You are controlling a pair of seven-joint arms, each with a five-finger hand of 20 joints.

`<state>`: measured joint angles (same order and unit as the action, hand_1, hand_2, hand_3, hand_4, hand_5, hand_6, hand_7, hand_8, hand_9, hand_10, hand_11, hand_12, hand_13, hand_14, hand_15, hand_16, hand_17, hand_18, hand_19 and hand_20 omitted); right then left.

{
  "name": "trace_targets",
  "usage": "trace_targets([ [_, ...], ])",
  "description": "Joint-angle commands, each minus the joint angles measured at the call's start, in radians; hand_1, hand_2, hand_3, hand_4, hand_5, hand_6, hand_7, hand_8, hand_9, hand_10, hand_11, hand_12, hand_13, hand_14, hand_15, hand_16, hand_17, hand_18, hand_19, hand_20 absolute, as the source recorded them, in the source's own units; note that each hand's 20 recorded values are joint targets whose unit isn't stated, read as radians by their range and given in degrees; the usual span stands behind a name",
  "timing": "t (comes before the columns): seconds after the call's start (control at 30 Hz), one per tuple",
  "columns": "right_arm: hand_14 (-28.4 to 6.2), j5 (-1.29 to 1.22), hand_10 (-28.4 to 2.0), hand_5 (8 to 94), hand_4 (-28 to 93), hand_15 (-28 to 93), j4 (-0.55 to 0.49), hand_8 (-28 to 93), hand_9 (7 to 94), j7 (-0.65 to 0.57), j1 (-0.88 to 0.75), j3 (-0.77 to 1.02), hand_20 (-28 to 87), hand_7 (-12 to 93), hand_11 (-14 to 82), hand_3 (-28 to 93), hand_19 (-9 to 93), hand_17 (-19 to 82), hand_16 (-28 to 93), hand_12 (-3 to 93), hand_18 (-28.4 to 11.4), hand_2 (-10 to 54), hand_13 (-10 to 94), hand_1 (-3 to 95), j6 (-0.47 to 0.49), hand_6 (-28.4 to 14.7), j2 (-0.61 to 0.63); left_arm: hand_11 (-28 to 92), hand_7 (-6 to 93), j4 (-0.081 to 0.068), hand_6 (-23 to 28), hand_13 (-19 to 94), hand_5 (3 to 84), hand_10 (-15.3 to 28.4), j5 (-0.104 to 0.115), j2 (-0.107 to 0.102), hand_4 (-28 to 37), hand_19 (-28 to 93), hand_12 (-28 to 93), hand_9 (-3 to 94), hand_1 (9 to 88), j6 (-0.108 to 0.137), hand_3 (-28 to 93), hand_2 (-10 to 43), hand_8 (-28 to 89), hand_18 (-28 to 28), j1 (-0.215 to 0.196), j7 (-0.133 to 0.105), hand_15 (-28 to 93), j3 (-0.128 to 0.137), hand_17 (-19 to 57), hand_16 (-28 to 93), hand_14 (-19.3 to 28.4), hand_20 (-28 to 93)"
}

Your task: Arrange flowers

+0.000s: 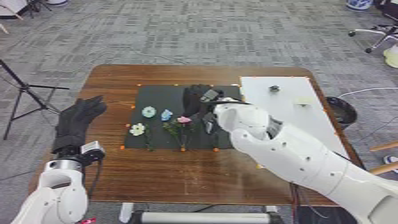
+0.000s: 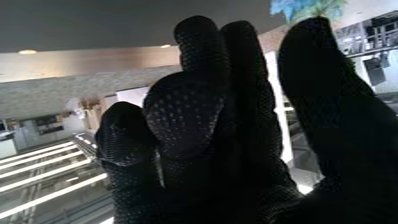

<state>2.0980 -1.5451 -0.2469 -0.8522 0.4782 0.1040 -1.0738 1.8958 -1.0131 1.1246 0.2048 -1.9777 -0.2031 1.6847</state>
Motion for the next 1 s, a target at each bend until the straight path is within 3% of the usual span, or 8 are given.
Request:
trace_targets([
  [0.03, -4.5, 0.014, -12.9, 67.8, -14, 61, -0.07, -8, 73.0, 0.031, 0.052, 0.077, 51, 18, 16.6, 65, 92, 48, 34, 19.1, -19.0, -9.5, 82, 38.4, -0.034, 1.0, 0.076, 23, 13.6, 0.013, 3.9, 38, 53.9, 15.2, 0.006, 0.002, -28.3, 12, 13, 51.0, 22.0, 0.007, 67, 14.4, -7, 12.2, -0.003, -0.003, 24, 0.002, 6.1, 0, 17.9, 17],
  [0.17, -6.3, 0.027, -13.0, 66.6, -14, 60, -0.134, -9, 70.2, -0.015, 0.004, 0.163, 51, 18, 15.1, 65, 90, 45, 34, 18.7, -19.8, -9.5, 79, 37.7, -0.127, 1.0, 0.2, 23, 13.6, 0.018, 3.9, 38, 54.0, 15.3, 0.006, 0.006, -28.3, 12, 13, 51.1, 22.1, 0.003, 67, 14.3, -7, 12.2, -0.018, -0.012, 24, 0.012, 6.1, 0, 18.0, 17],
  [0.3, -5.7, -0.025, -12.7, 63.1, -14, 61, -0.126, -9, 66.5, -0.105, -0.106, 0.324, 51, 16, 11.6, 65, 91, 47, 33, 17.0, -19.9, -9.5, 81, 36.2, -0.046, 0.2, 0.269, 23, 13.7, 0.03, 3.9, 38, 54.0, 15.3, 0.019, 0.01, -28.3, 14, 13, 51.1, 22.2, 0.021, 67, 14.2, -7, 12.5, -0.038, -0.008, 24, 0.028, 6.8, 0, 18.1, 19],
  [0.37, -5.1, -0.001, -13.1, 57.3, -14, 62, -0.106, -7, 60.2, -0.129, -0.151, 0.406, 51, 13, 8.9, 65, 92, 48, 32, 16.4, -19.8, -9.5, 81, 34.5, 0.055, -1.2, 0.285, 23, 13.6, 0.03, 3.9, 39, 54.0, 15.4, 0.035, 0.012, -28.3, 16, 13, 51.1, 22.3, 0.026, 67, 14.2, -7, 12.8, -0.038, -0.008, 25, 0.028, 7.0, 1, 18.2, 20],
  [0.47, -4.3, 0.056, -15.4, 48.3, -16, 64, -0.062, -5, 49.1, -0.139, -0.19, 0.461, 53, 8, 6.2, 60, 93, 49, 31, 15.7, -20.2, -9.5, 82, 29.7, 0.123, -3.6, 0.312, 23, 13.6, 0.028, 3.9, 39, 54.0, 15.4, 0.025, 0.009, -28.3, 16, 13, 51.1, 22.3, 0.026, 67, 14.1, -7, 12.9, -0.034, -0.007, 26, 0.028, 7.0, 1, 18.2, 20],
  [0.6, -4.4, 0.107, -17.2, 41.7, -17, 67, -0.034, -4, 41.6, -0.142, -0.247, 0.546, 56, 5, 4.3, 58, 93, 50, 30, 14.5, -20.7, -9.5, 81, 25.4, 0.231, -4.7, 0.32, 23, 13.6, 0.028, 4.0, 39, 54.1, 15.4, 0.023, 0.011, -28.3, 16, 13, 51.0, 22.5, 0.022, 67, 14.1, -7, 12.8, -0.03, -0.01, 26, 0.025, 7.1, 0, 18.2, 20],
  [0.9, -4.6, 0.166, -16.9, 40.3, -18, 71, 0.001, -4, 40.0, -0.152, -0.336, 0.618, 58, 5, 4.2, 59, 93, 50, 30, 14.0, -21.3, -9.5, 79, 24.3, 0.223, -3.5, 0.324, 23, 13.6, 0.031, 4.0, 38, 54.0, 15.3, 0.02, 0.014, -28.3, 15, 13, 51.0, 22.6, 0.007, 67, 14.0, -7, 13.3, -0.034, -0.01, 26, 0.03, 6.1, 0, 18.2, 19],
  [1.0, -4.3, 0.167, -16.2, 42.2, -18, 72, 0.006, -4, 42.2, -0.163, -0.363, 0.615, 59, 6, 4.8, 60, 93, 50, 30, 14.2, -21.3, -9.5, 79, 27.3, 0.169, -2.4, 0.327, 23, 13.7, 0.033, 4.0, 38, 54.0, 15.2, 0.021, 0.016, -28.3, 16, 13, 50.9, 22.7, 0.008, 67, 14.0, -7, 13.5, -0.038, -0.011, 26, 0.03, 5.7, 0, 18.2, 19],
])
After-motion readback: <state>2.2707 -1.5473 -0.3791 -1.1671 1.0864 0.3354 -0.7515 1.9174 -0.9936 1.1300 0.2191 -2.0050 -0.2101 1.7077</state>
